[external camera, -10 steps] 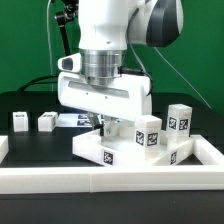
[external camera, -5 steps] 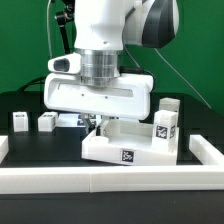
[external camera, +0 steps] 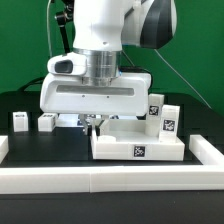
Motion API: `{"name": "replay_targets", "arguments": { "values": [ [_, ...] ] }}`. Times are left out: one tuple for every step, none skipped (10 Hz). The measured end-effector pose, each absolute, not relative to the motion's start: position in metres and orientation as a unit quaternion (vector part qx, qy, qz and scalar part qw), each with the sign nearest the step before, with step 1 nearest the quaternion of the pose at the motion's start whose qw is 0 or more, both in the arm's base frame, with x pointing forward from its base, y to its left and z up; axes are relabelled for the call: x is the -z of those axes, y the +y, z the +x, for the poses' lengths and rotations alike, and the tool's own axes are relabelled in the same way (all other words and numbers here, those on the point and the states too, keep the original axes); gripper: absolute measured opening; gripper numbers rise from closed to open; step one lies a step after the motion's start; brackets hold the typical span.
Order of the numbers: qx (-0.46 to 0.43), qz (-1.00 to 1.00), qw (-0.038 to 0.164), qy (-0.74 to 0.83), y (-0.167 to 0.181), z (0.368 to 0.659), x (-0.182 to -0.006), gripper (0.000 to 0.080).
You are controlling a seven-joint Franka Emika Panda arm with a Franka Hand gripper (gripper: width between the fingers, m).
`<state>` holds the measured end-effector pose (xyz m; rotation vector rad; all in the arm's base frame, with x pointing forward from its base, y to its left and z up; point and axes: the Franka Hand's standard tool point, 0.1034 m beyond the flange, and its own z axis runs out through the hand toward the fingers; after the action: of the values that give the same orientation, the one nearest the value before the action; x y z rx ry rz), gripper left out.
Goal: Assemble square table
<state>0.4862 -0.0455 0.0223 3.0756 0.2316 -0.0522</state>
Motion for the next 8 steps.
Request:
{"name": "replay_targets", "arguments": {
  "values": [
    [0.019,0.994,0.03,0.1,-0.047,0.486,-0.022,0.0063],
    [0.019,0.992,0.03,0.117,-0.048,0.486,-0.022,0.0063],
    [0.022,0.986,0.033,0.162,-0.048,0.487,-0.023,0.0063],
    [0.022,0.978,0.038,0.204,-0.046,0.492,-0.024,0.0063],
    [0.021,0.971,0.043,0.236,-0.045,0.499,-0.025,0.0063],
    [0.02,0.956,0.051,0.288,-0.043,0.509,-0.026,0.0063],
    [0.02,0.946,0.056,0.317,-0.04,0.518,-0.023,0.0063],
    [0.023,0.927,0.061,0.37,-0.036,0.526,-0.022,0.0063]
  ]
}}
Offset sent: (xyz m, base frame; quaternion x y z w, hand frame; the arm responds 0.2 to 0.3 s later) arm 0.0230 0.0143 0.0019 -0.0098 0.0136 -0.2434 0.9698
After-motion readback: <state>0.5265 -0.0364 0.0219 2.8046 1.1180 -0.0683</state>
